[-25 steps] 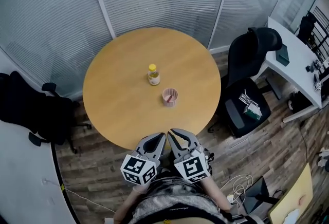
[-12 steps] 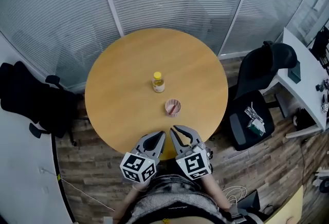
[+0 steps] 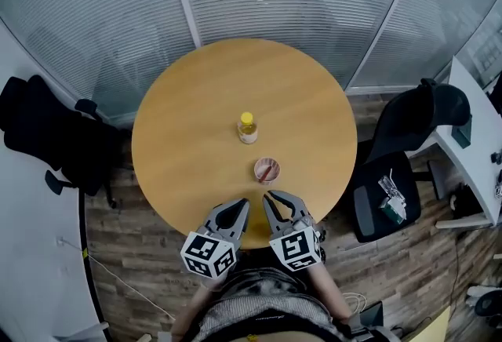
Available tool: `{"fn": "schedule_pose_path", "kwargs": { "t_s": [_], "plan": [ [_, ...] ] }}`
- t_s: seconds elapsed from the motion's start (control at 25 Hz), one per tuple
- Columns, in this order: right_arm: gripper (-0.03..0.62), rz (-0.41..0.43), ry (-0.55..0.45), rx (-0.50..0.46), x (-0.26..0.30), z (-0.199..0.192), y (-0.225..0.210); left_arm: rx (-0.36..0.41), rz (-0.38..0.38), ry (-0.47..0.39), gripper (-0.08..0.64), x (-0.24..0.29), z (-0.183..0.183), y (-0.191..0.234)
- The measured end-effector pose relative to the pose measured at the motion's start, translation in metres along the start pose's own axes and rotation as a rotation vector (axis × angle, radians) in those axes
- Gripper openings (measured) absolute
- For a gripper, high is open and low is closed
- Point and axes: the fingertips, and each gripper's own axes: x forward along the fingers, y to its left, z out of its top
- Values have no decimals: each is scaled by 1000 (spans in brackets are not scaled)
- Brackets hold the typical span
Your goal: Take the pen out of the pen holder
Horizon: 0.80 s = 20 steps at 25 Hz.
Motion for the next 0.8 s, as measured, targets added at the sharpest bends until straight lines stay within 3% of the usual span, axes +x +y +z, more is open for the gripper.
{"fn": "schedule_pose_path", "kwargs": {
  "t_s": [0.8],
  "plan": [
    [46, -107, 205, 29, 56, -45, -1, 25, -130, 114, 5, 14, 6, 46]
  ]
}}
